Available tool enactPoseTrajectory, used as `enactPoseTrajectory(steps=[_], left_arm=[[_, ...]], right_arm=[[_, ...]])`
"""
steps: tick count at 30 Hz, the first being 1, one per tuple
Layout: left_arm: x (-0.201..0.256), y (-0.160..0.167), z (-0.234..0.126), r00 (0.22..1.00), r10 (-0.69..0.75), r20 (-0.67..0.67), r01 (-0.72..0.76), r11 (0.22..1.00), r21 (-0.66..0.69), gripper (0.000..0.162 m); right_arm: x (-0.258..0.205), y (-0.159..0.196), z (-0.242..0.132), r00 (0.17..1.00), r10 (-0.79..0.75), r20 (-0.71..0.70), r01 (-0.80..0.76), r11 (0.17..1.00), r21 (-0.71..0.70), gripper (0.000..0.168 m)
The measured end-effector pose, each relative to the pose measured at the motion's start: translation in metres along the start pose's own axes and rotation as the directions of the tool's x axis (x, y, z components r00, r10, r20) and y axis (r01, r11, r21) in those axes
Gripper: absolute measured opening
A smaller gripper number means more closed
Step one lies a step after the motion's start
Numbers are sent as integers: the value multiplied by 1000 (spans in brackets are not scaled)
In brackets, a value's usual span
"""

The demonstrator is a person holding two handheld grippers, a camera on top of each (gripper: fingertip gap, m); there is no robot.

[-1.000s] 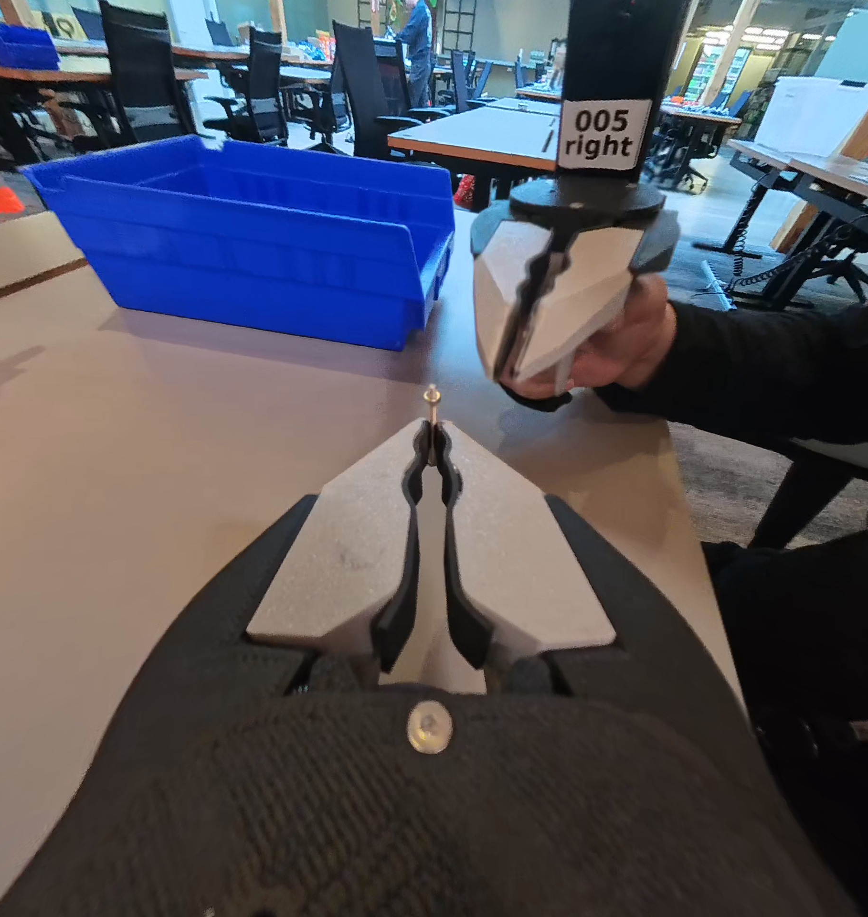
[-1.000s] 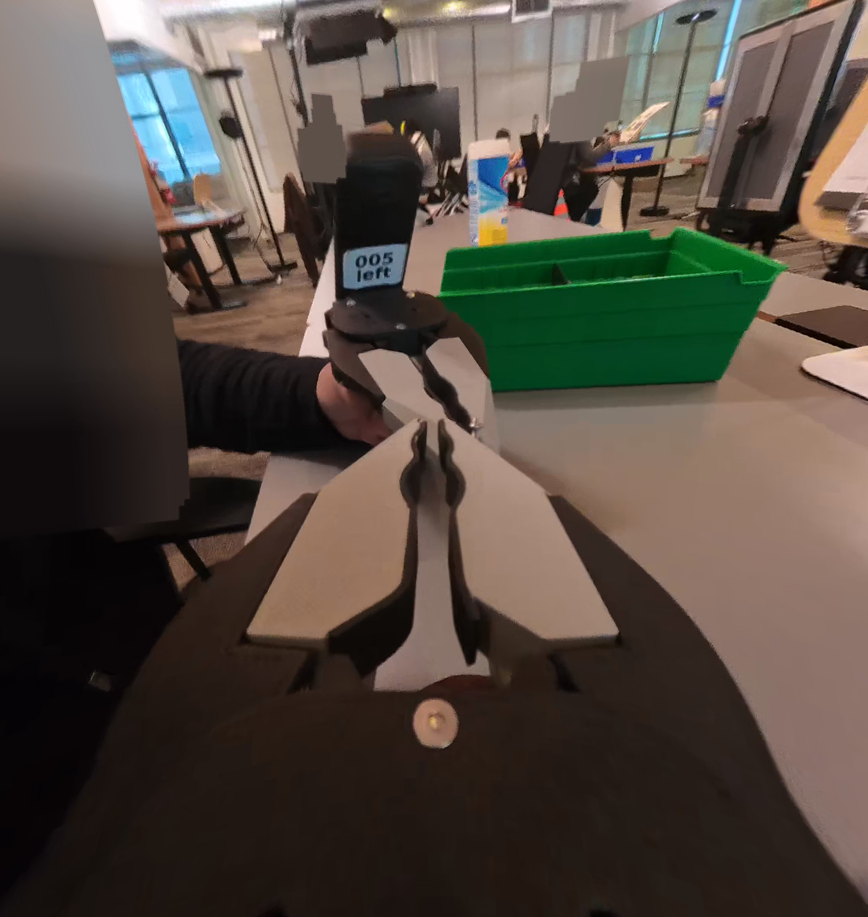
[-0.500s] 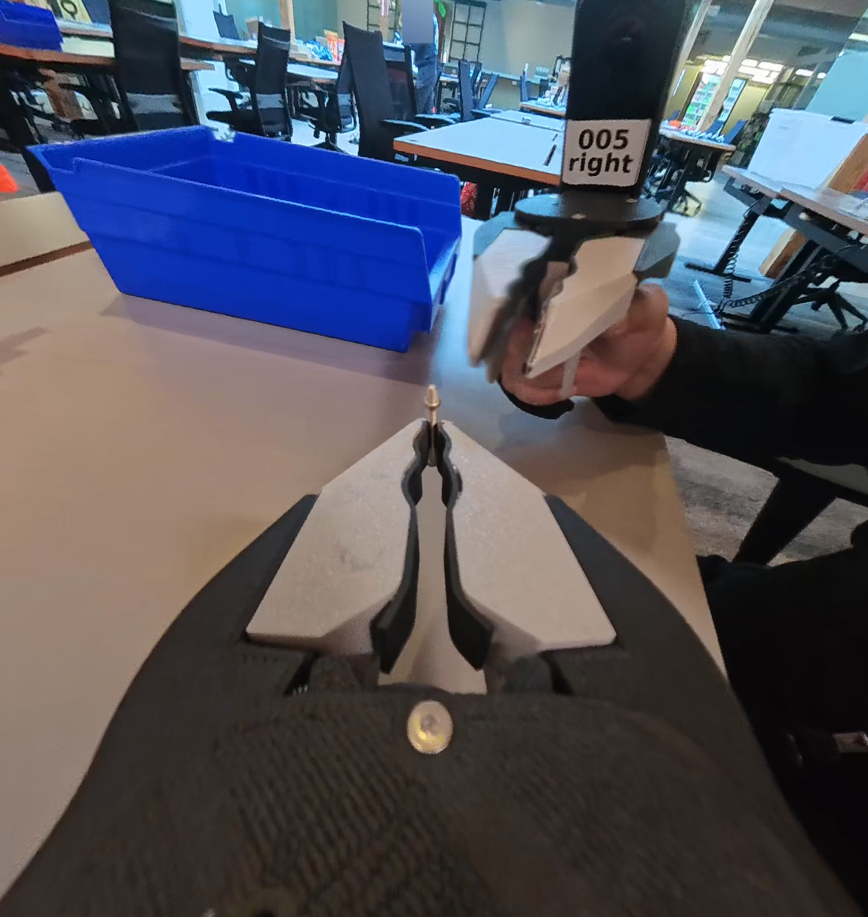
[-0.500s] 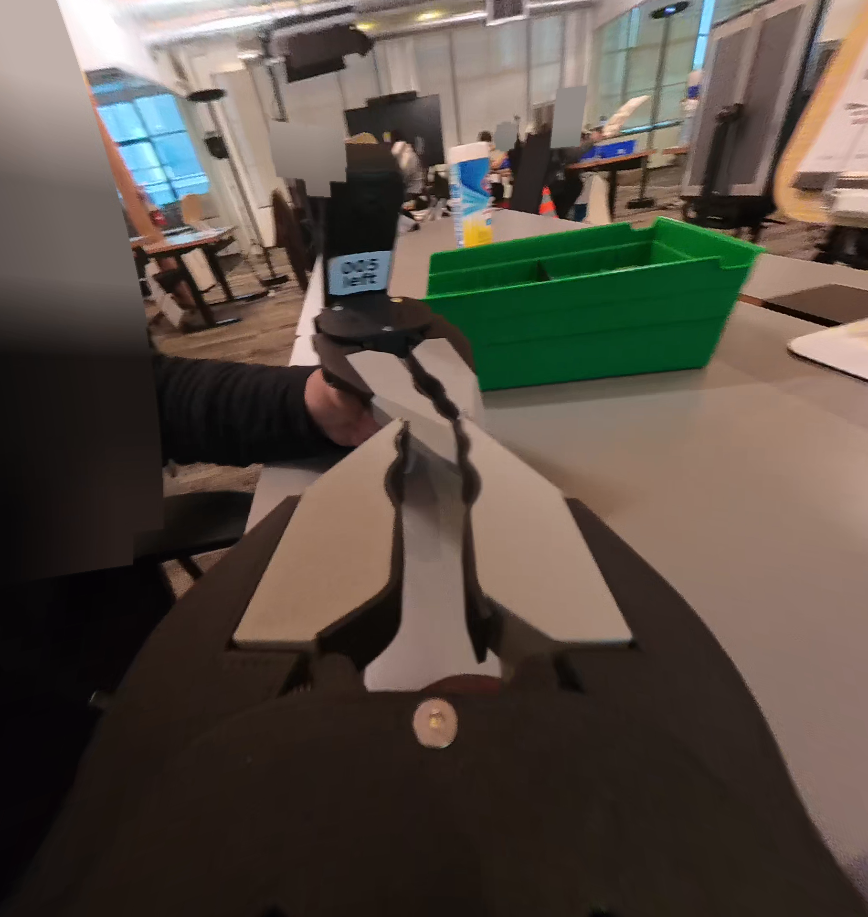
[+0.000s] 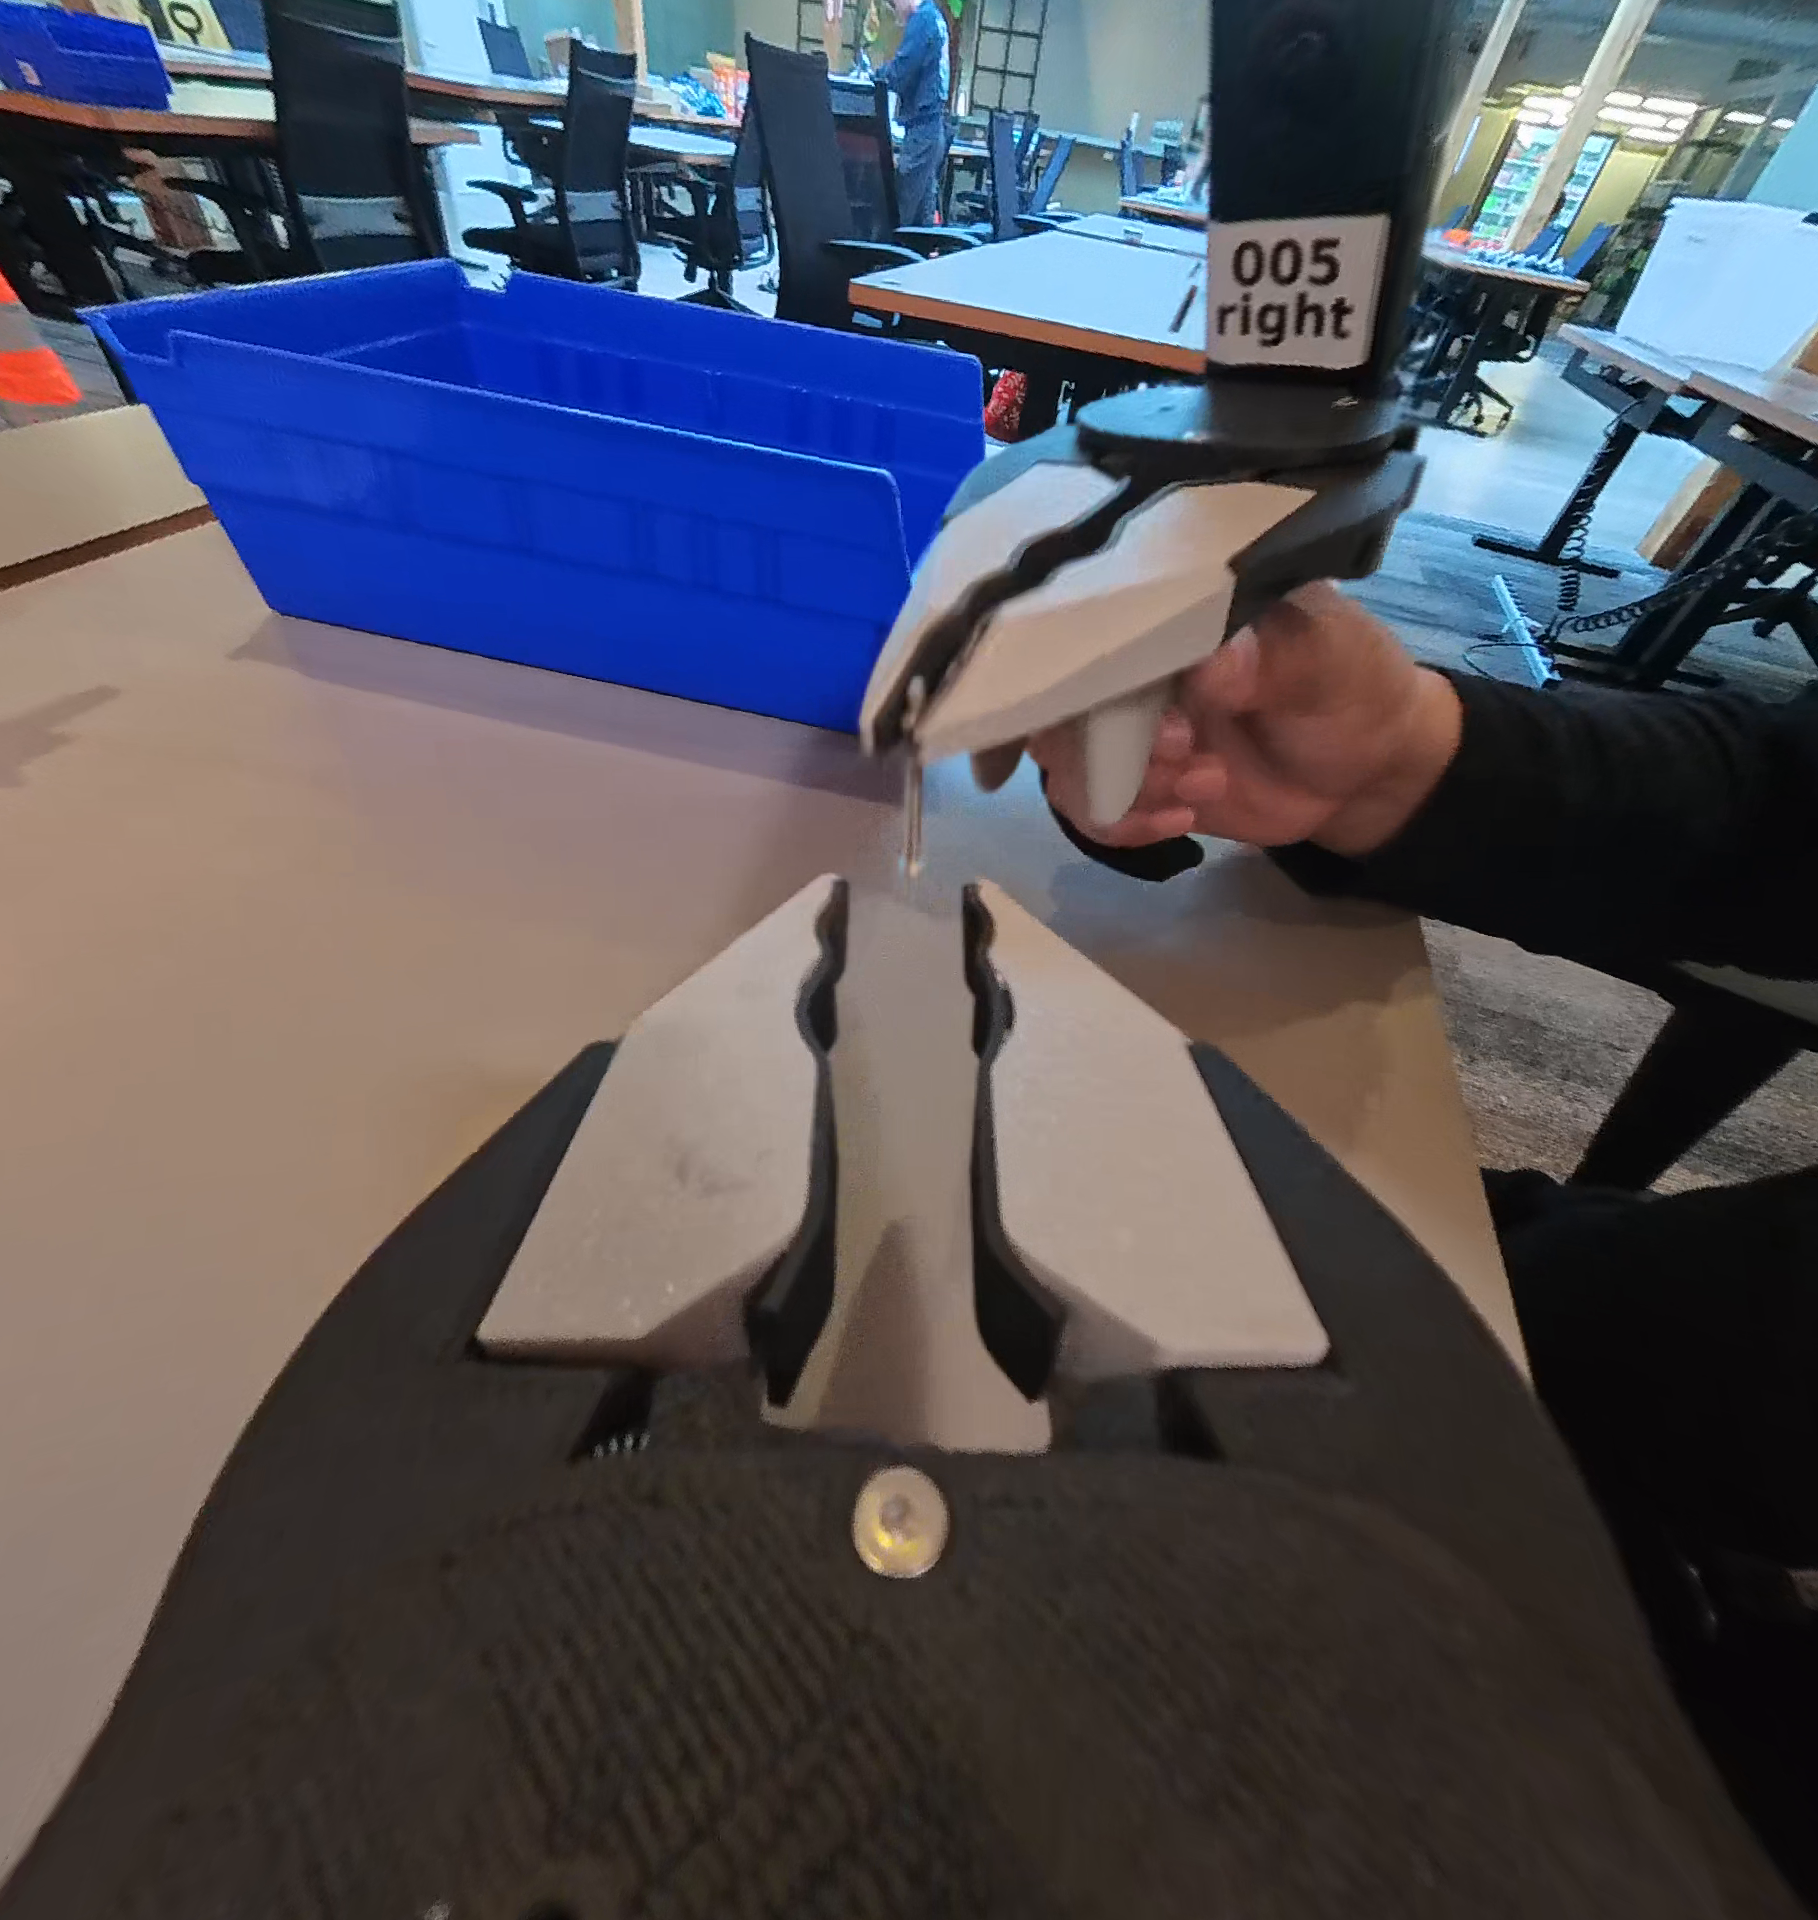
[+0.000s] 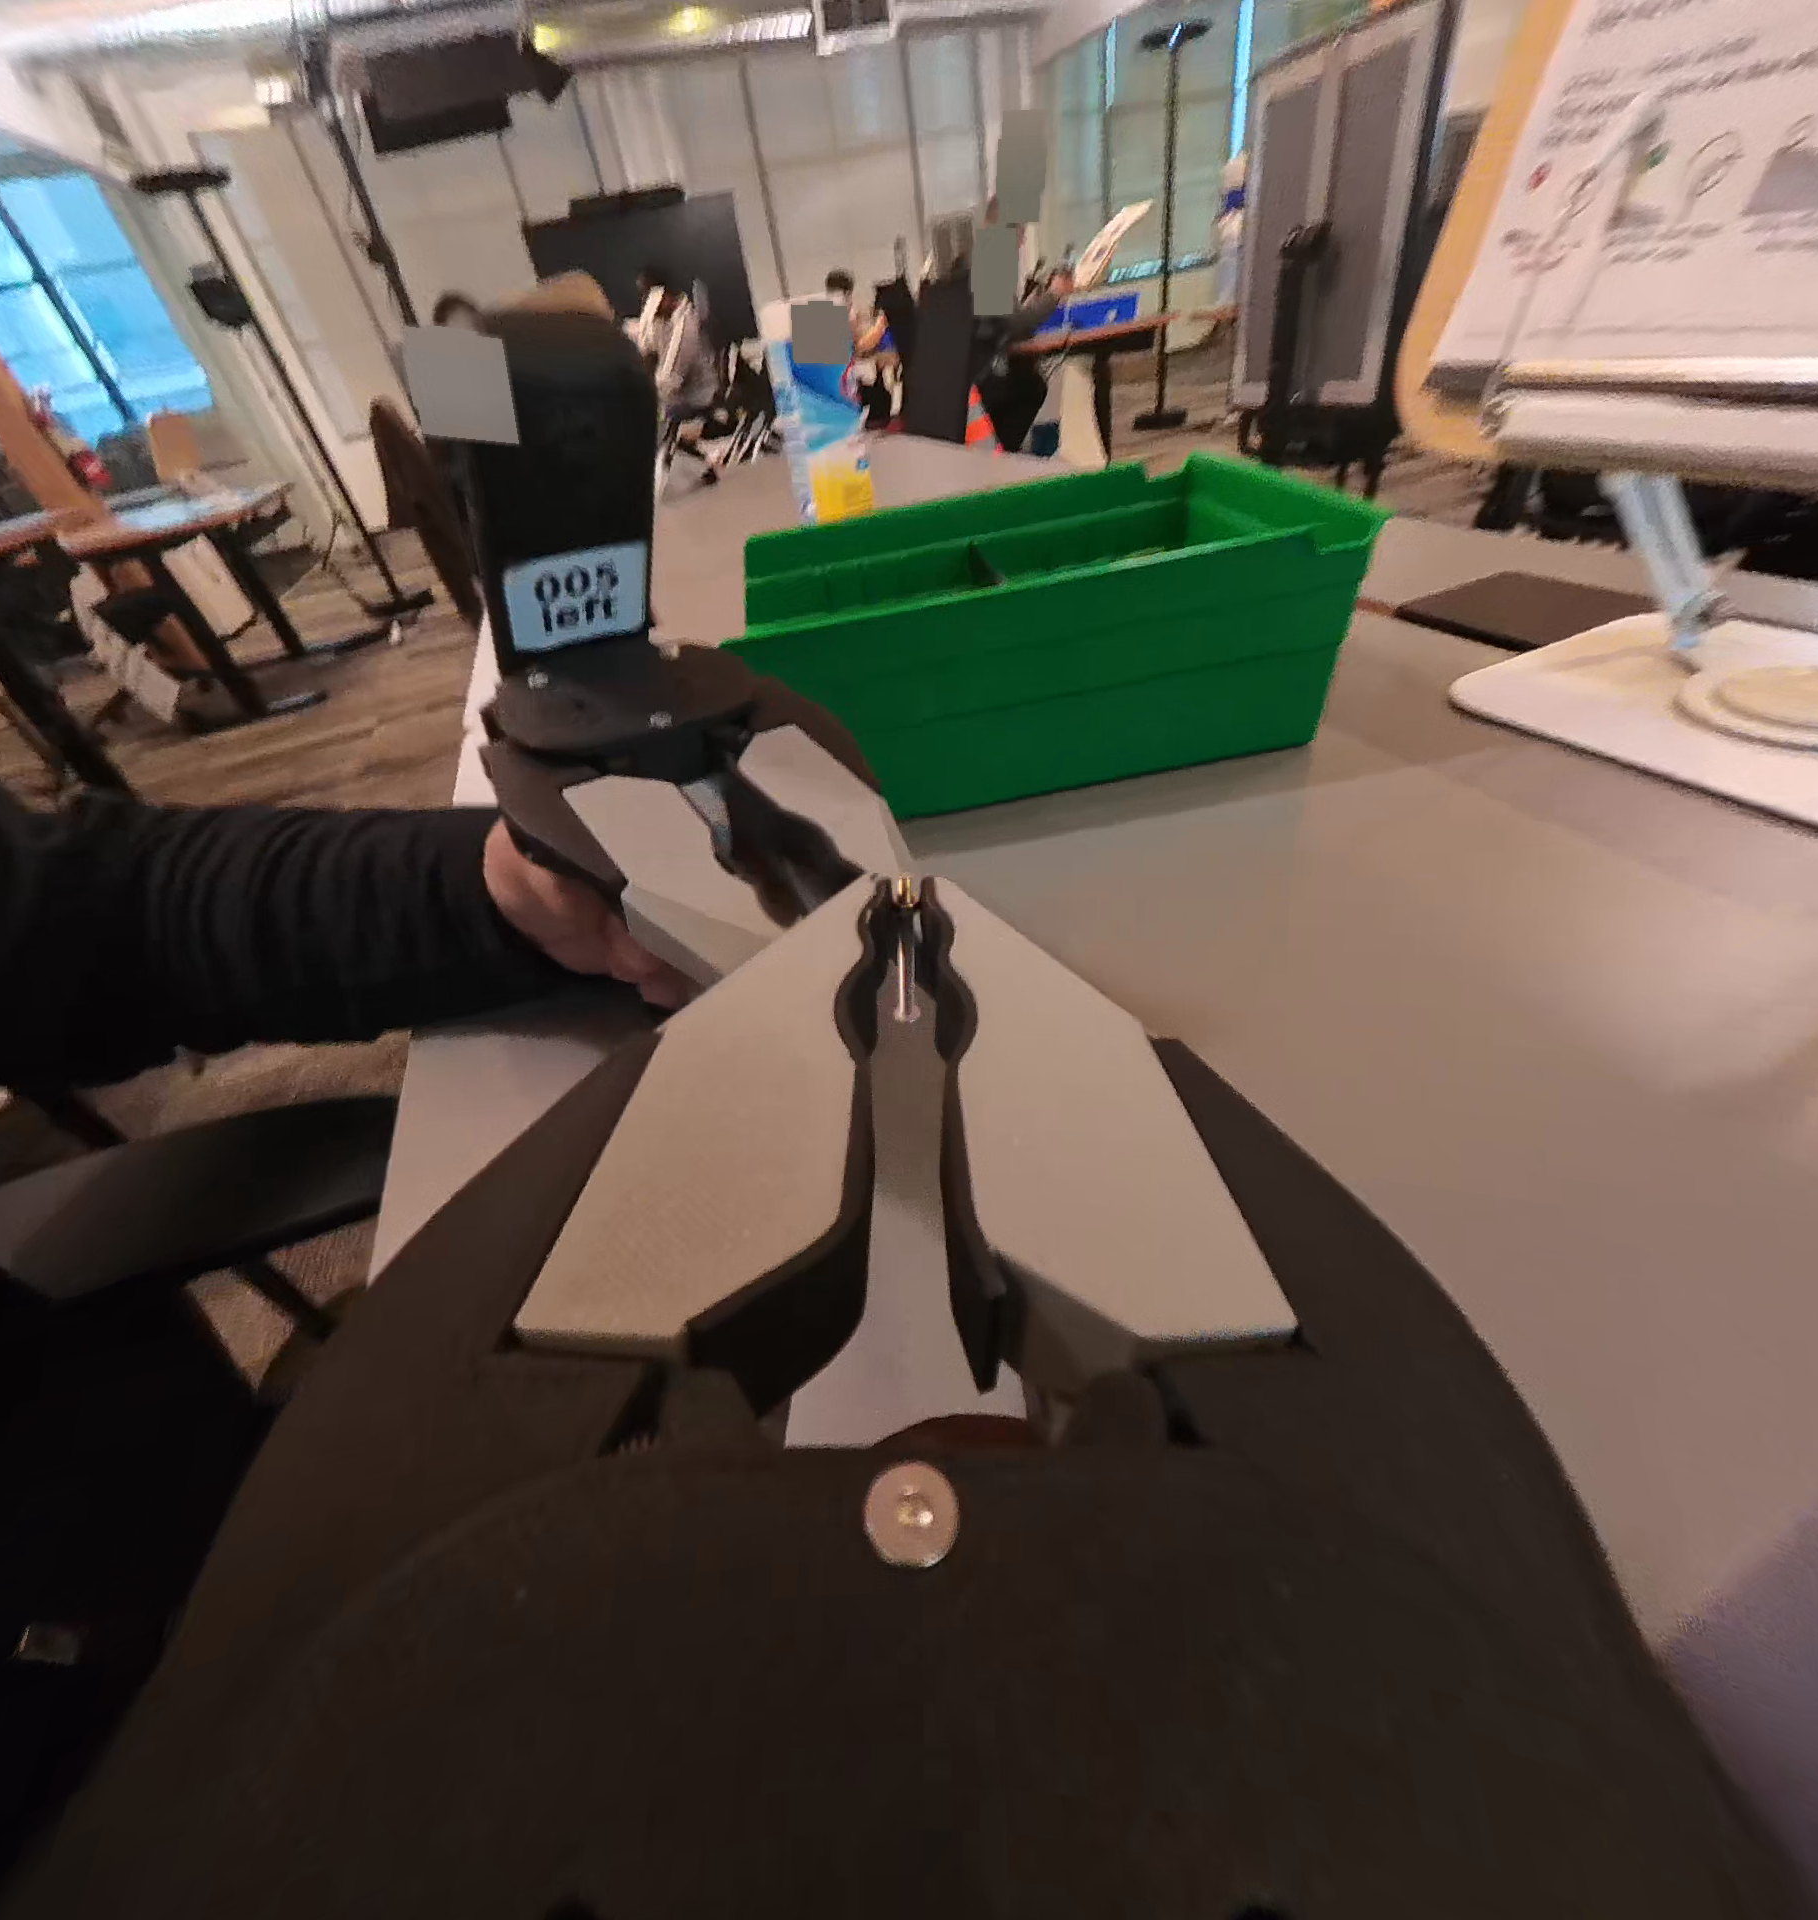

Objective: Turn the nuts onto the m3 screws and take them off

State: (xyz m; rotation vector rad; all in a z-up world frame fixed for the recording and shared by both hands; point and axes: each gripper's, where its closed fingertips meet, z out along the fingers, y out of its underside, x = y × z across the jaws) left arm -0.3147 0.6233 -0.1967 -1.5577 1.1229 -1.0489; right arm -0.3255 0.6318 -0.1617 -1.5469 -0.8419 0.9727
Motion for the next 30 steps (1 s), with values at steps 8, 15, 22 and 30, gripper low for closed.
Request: enactPoseTrajectory(steps=[8, 15, 22, 30], left_arm=[[-6, 0, -2, 999, -5, 33, 5, 1000, -2, 27], [-5, 3, 2, 998, 27, 48, -26, 999, -24, 26], [-10, 0, -2, 998, 6, 57, -6, 1000, 2, 25], [-8, -1, -1, 999, 5, 33, -5, 1000, 8, 25]], right_arm=[[52, -103, -114, 795, -281, -537, 305, 951, -46, 2], [185, -18, -155, 721, -242, -650, -51, 916, -398, 2], [228, 29, -158, 689, -259, -677, -155, 859, -487, 3], [232, 40, -146, 712, -283, -642, -131, 845, -518, 3]])
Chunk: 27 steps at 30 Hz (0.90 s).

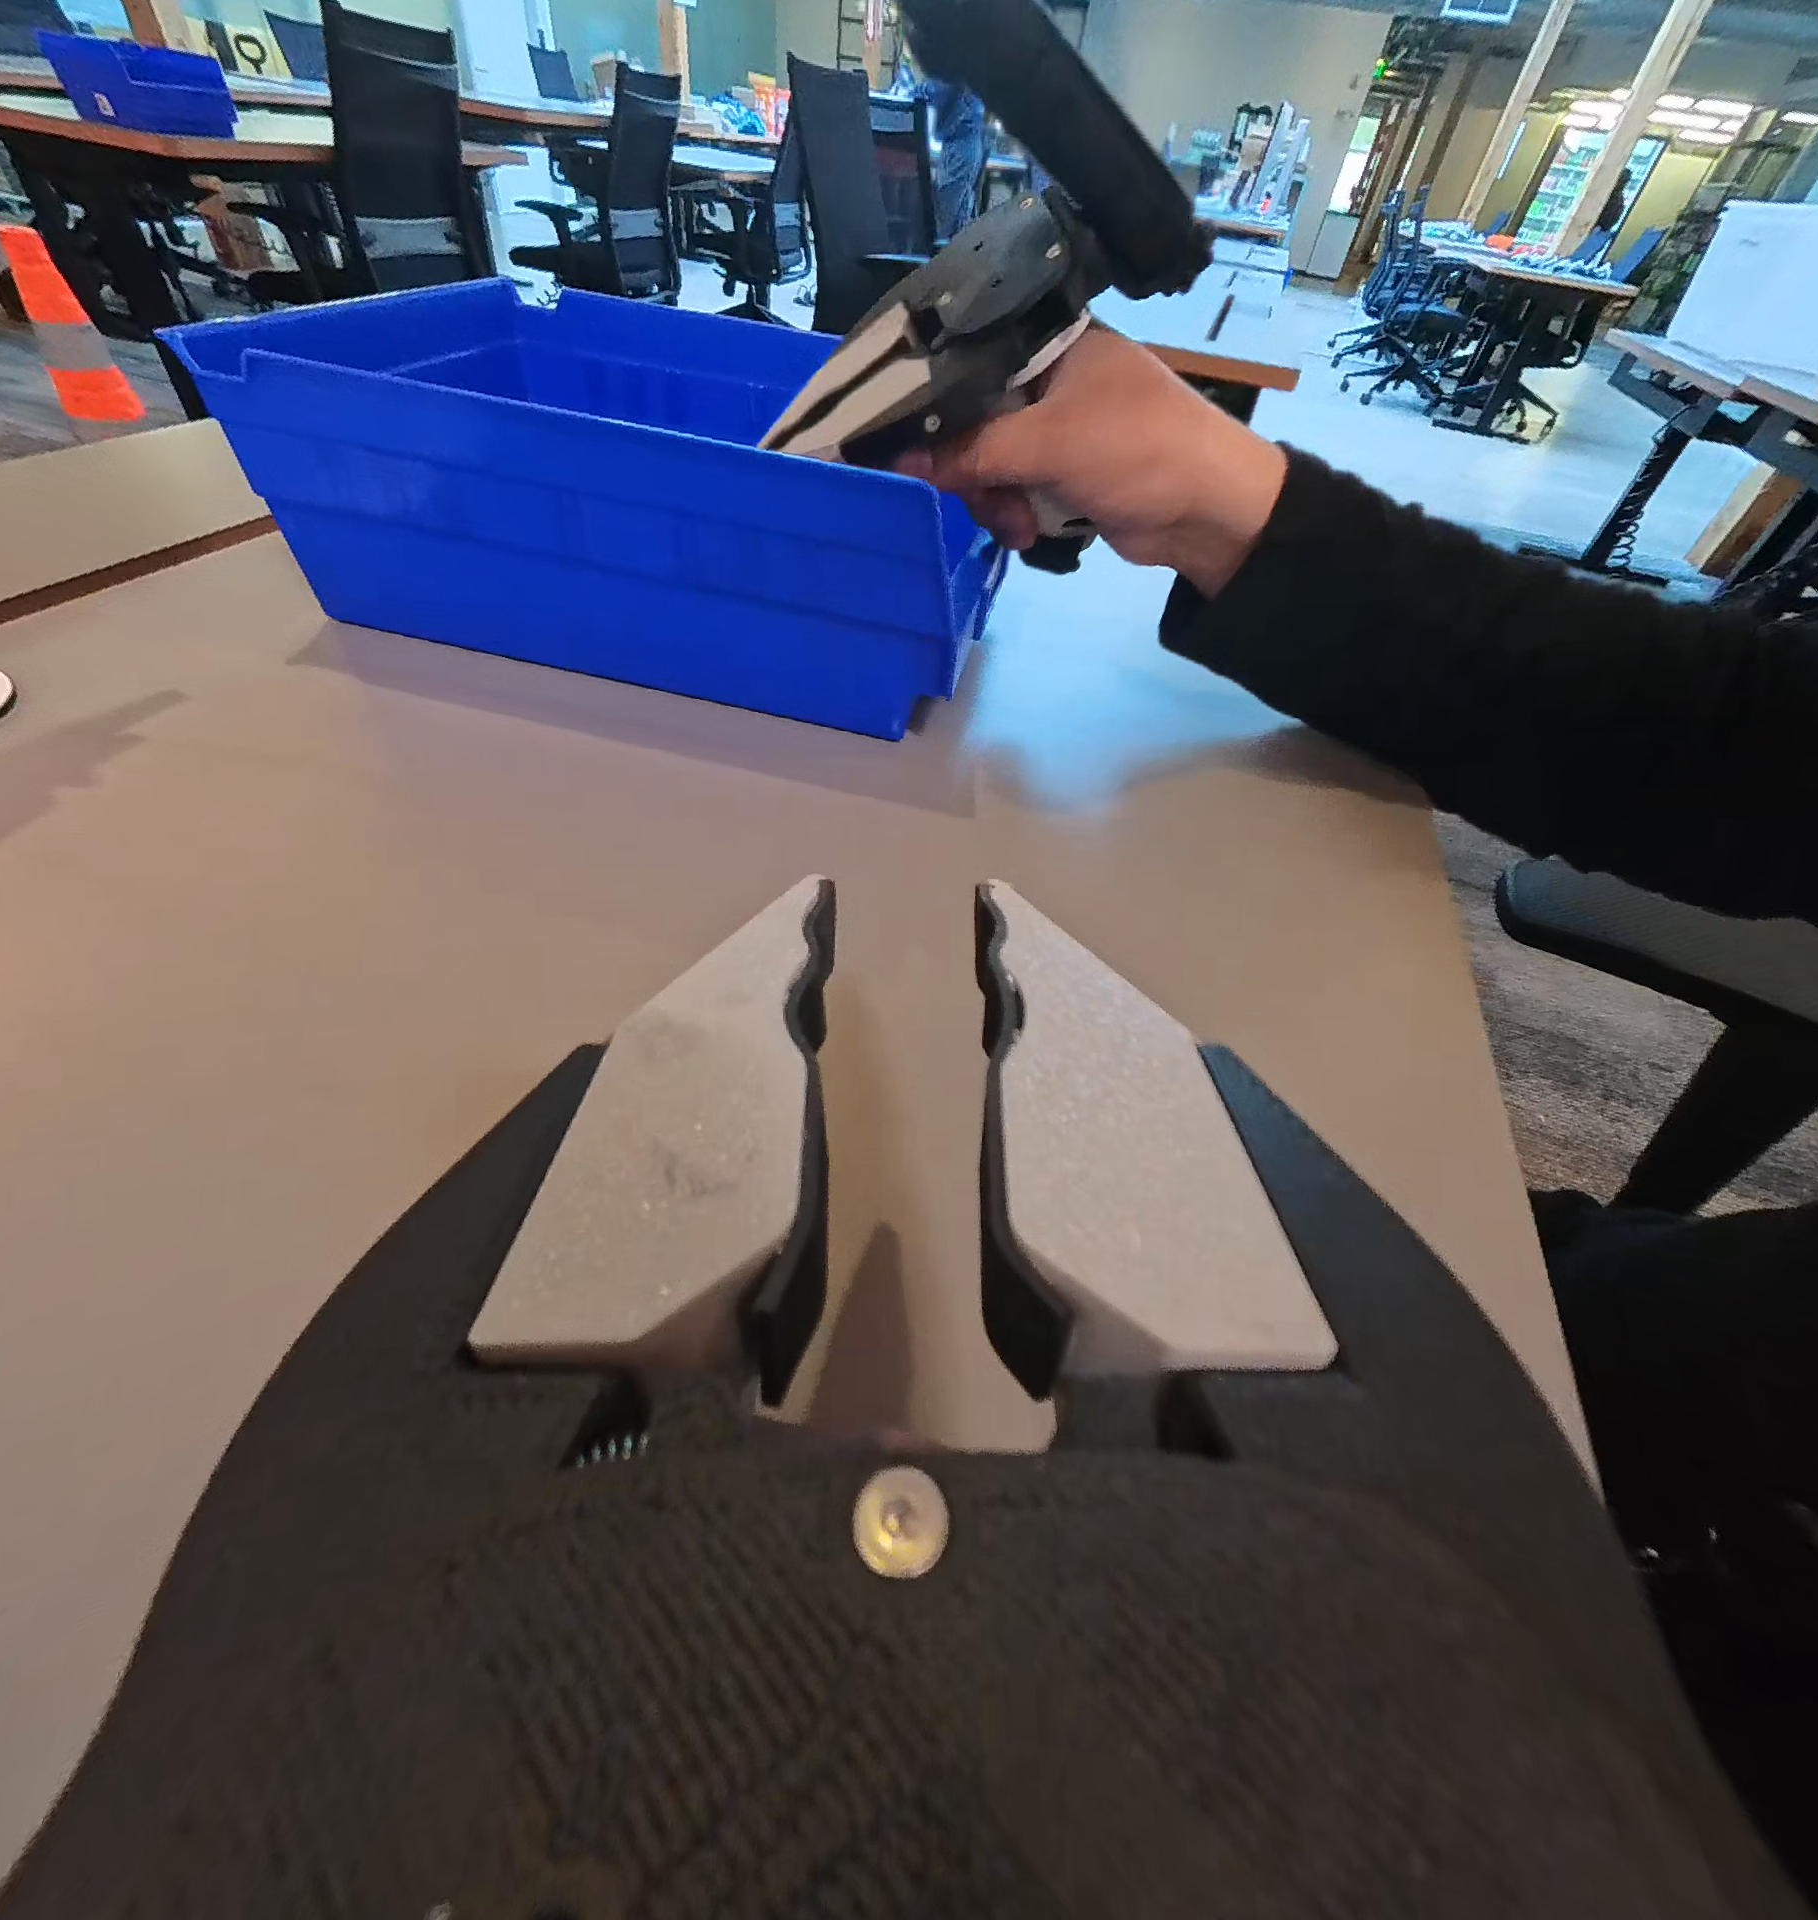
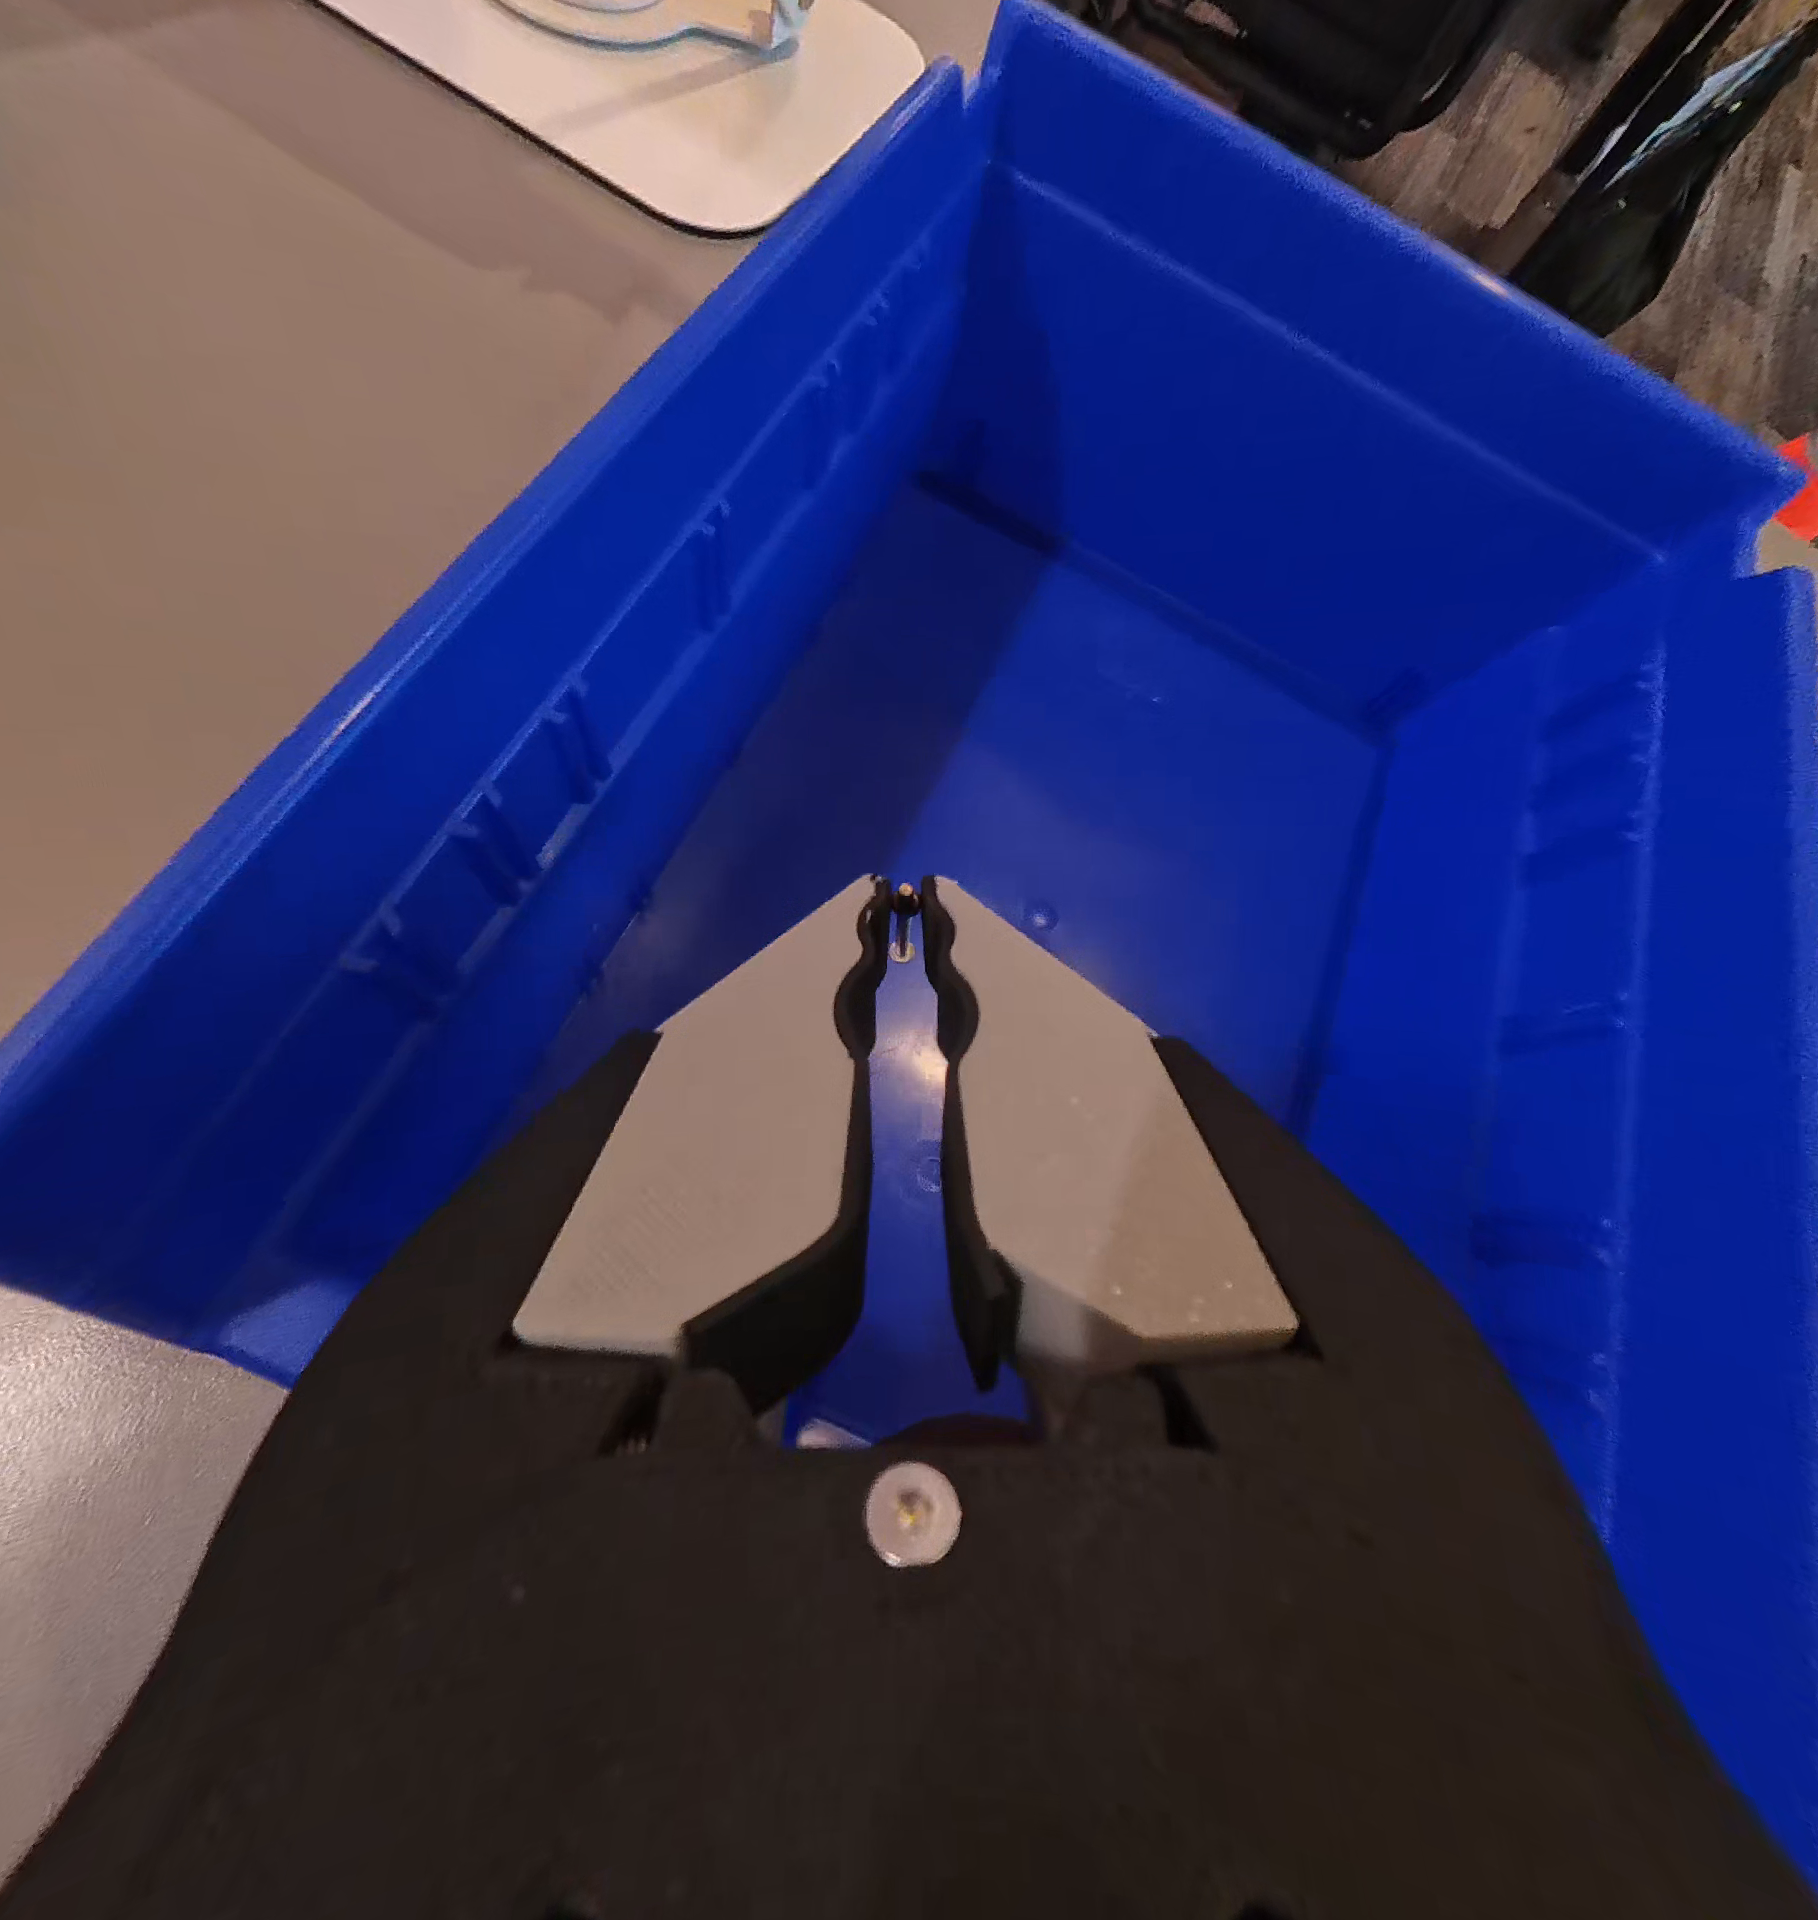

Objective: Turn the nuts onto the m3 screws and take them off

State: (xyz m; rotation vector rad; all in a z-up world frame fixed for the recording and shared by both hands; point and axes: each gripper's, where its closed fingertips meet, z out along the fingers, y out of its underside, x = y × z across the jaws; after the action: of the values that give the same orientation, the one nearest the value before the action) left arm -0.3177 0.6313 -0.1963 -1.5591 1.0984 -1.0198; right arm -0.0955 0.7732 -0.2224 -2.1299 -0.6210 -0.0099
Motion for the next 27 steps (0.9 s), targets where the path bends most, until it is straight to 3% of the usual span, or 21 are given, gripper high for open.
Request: enactPoseTrajectory(steps=[5, 9, 14, 20, 27], left_arm=[[3, -1, 0, 999, -14, -40, 14, 1000, 6, 25], [2, -2, 1, 1000, 1, -31, -1, 1000, 11, 25], [0, -6, 5, 1000, 18, 13, -18, 999, 35, 24], [0, -9, 8, 998, 25, 51, -28, 998, 55, 23], [-2, -12, 4, 995, 14, 99, -22, 996, 86, 23]], right_arm=[[2, 5, 1, 999, -41, -20, 41, 999, -29, 5], [4, 10, 0, 999, -34, -29, 33, 999, -37, 21], [15, -4, -20, 998, 31, -55, -26, 995, 94, 30], [30, -33, -51, 989, 138, -61, -110, 936, 333, 30], [39, -40, -63, 982, 172, -83, -120, 895, 430, 32]])
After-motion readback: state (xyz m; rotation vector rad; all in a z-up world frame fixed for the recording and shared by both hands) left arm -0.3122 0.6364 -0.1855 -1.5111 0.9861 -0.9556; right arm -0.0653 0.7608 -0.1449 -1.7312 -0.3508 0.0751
